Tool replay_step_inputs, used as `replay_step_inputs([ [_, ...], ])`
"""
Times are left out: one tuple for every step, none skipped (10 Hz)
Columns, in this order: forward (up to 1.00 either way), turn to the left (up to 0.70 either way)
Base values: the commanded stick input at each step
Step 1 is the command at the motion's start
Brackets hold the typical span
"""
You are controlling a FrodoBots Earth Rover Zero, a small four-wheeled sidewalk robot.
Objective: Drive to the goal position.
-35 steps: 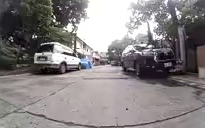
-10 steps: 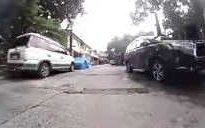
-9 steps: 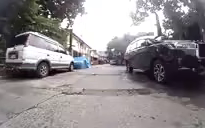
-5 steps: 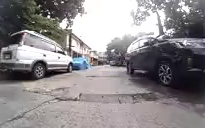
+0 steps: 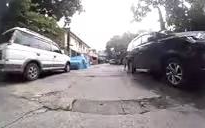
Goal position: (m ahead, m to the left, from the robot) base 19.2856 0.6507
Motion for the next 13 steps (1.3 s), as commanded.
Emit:
replay_step_inputs([
  [0.70, 0.00],
  [0.70, 0.00],
  [0.70, 0.00],
  [0.70, 0.00],
  [0.70, 0.00],
  [0.70, 0.00],
  [0.70, 0.00],
  [0.70, 0.00],
  [0.70, 0.00],
  [0.70, 0.00],
  [0.70, 0.00],
  [0.70, 0.00],
  [0.70, 0.00],
])
